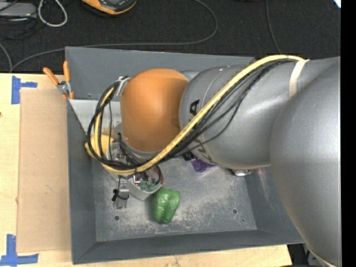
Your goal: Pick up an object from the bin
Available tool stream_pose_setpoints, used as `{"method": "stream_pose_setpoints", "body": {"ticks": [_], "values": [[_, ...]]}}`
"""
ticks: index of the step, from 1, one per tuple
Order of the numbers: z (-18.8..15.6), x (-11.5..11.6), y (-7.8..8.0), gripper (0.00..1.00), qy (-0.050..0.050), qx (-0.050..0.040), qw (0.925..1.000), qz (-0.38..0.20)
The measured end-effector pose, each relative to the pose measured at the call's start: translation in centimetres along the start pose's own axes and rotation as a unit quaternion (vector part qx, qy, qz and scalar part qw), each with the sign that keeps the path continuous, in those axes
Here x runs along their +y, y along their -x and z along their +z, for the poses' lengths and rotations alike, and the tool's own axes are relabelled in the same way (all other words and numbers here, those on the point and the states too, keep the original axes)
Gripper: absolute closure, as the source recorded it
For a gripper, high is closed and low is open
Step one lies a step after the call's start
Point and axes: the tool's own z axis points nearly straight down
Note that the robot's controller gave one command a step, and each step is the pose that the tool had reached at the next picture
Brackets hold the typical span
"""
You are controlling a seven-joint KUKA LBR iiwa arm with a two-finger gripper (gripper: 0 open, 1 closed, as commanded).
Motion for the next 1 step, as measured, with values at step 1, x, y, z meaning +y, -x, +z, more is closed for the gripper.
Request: {"method": "stream_pose_setpoints", "body": {"ticks": [1], "values": [[5.17, -1.16, -4.42, 0.00, -0.002, 0.0050, 0.9991, -0.043]]}}
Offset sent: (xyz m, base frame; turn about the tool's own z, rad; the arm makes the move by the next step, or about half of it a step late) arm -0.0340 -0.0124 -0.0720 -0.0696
